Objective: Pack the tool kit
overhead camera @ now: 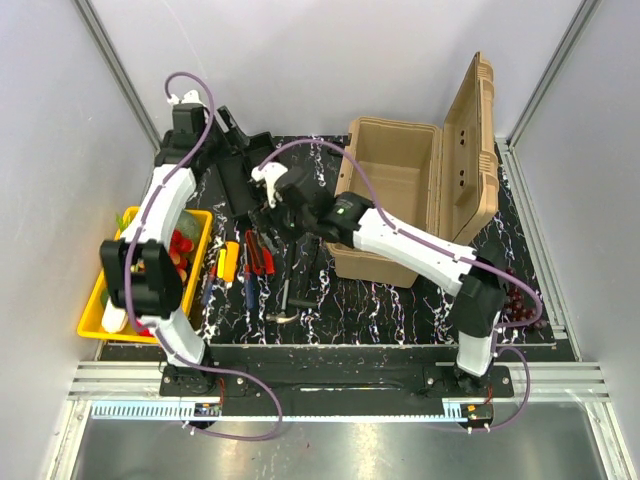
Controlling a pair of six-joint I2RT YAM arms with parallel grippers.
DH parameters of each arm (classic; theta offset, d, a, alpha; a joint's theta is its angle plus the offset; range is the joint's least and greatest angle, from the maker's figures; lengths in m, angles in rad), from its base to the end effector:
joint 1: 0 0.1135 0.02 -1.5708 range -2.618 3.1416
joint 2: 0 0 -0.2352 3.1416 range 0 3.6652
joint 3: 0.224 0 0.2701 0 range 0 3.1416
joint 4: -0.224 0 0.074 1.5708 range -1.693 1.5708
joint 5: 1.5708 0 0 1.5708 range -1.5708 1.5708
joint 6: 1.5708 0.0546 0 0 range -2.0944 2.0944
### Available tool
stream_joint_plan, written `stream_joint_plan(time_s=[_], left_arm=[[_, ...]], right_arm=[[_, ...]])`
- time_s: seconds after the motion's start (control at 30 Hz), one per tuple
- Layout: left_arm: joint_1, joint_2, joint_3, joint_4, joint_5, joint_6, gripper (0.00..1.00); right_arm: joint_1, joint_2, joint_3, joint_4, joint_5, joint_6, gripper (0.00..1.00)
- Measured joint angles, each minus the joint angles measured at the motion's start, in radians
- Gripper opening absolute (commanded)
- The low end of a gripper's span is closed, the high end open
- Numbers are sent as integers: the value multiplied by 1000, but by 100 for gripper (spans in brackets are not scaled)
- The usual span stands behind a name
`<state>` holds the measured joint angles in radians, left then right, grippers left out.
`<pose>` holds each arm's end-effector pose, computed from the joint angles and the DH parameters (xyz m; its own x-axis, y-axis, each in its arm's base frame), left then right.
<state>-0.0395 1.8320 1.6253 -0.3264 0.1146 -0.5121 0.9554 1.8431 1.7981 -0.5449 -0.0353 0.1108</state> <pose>0.4606 -0.0245 0.2802 -0.5101 -0.4670 -0.7223 -0.1288 0.8718 -0.4727 0.2616 0.3734 0.3166 -0.4113 -0.3903 -0.8237 -0.7923 0.5998 0.1114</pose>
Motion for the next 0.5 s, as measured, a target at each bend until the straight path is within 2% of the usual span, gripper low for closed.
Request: stream_joint_plan(time_s=[0.17, 0.27, 0.37, 0.5], left_arm=[[-21, -279, -91, -88, -146, 8, 84], [-17, -464, -266, -107, -254, 10, 84], [-11, -559, -370, -160, -317, 11, 84], [-12, -587, -447, -175, -340, 11, 84]], right_arm=[[70, 60, -15, -60, 80, 113, 75], [98, 121, -3, -114, 144, 175, 76], [123, 195, 13, -158, 188, 243, 78], [130, 277, 14, -214, 230, 332, 75]])
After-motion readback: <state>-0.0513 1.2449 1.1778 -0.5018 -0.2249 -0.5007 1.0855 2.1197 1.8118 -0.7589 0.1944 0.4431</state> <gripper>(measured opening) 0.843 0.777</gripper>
